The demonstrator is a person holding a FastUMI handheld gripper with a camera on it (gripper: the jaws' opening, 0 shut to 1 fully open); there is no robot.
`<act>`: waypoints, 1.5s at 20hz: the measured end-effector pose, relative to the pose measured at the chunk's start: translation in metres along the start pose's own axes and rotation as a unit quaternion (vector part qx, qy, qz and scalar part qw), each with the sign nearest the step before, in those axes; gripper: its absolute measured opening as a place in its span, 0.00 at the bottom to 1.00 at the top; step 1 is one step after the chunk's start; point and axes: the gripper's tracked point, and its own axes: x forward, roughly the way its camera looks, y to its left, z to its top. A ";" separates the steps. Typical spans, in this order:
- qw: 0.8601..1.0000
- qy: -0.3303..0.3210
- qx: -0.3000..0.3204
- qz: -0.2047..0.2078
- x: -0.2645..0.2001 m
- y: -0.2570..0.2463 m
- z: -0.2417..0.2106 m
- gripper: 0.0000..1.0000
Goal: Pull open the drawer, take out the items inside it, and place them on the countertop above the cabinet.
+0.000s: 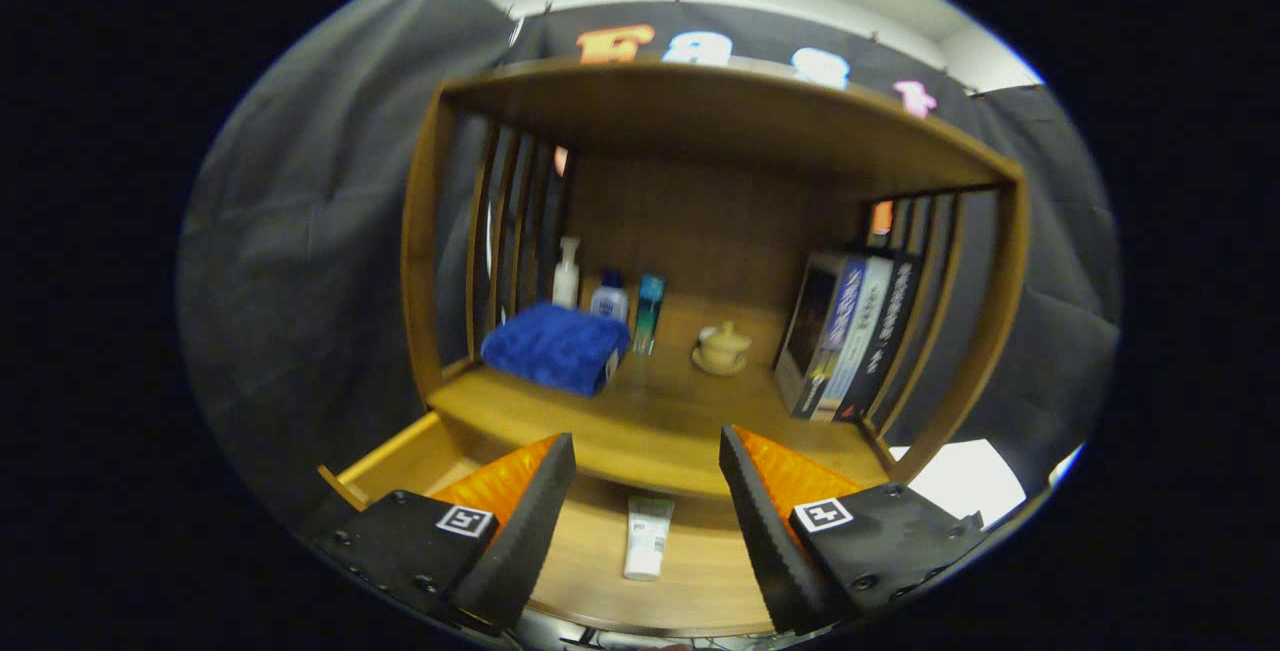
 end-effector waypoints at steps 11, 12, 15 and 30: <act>0.939 0.341 0.042 0.028 0.080 0.012 -0.182 0.95; 0.931 0.360 0.051 0.029 0.080 0.012 -0.191 0.94; 0.919 0.388 0.066 0.027 0.077 0.015 -0.202 0.89; 0.942 0.298 0.098 0.114 0.000 0.071 -0.098 0.46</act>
